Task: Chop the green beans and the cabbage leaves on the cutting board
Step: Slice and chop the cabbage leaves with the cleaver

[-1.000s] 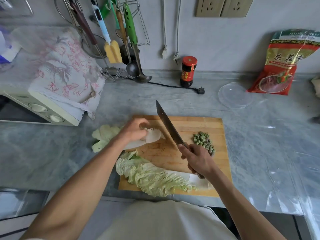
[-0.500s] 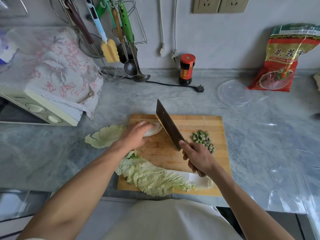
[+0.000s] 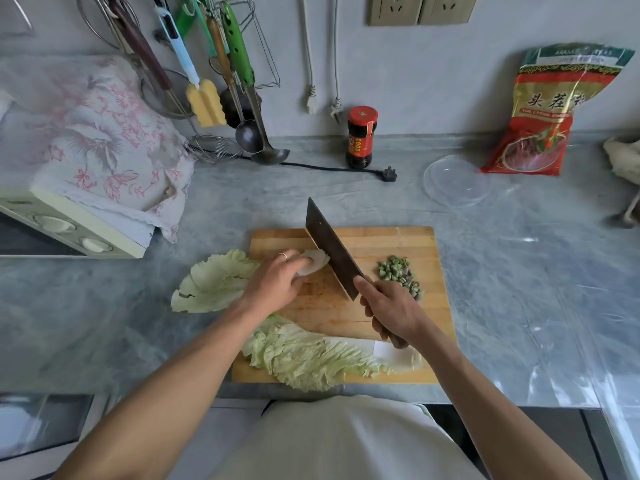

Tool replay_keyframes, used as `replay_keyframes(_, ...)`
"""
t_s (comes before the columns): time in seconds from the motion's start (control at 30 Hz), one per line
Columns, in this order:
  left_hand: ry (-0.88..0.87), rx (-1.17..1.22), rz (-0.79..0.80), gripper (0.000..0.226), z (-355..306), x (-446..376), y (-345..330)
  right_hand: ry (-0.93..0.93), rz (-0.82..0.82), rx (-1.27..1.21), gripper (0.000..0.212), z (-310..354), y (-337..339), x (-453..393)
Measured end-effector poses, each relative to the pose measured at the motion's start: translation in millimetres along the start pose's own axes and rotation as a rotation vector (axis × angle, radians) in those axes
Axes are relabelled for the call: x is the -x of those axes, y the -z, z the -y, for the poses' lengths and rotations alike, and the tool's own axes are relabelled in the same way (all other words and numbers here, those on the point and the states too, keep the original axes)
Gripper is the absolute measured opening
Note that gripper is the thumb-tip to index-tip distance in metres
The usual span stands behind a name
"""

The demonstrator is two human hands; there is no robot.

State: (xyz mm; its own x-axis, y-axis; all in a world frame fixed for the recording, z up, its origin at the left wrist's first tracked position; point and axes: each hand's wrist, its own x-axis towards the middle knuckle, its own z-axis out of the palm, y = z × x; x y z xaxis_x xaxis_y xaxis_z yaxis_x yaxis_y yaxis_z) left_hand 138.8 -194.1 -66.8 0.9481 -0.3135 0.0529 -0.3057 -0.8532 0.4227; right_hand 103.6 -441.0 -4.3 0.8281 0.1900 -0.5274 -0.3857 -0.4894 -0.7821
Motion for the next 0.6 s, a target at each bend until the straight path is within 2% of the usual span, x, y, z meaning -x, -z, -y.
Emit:
replay_keyframes(0.23, -0.113, -0.068, 0.127, 0.04, 8, -12, 7, 0.016, -0.025, 0.047, 0.055, 1, 2, 2)
replay_keyframes(0.37, -0.187, -0.127, 0.149, 0.046, 14, -14, 10, 0.017, -0.045, 0.05, 0.058, 0, 5, 0)
replay_keyframes(0.6, -0.054, -0.191, 0.089, 0.049, -2, 2, 7, 0.029, -0.001, 0.113, 0.059, 4, 2, -2)
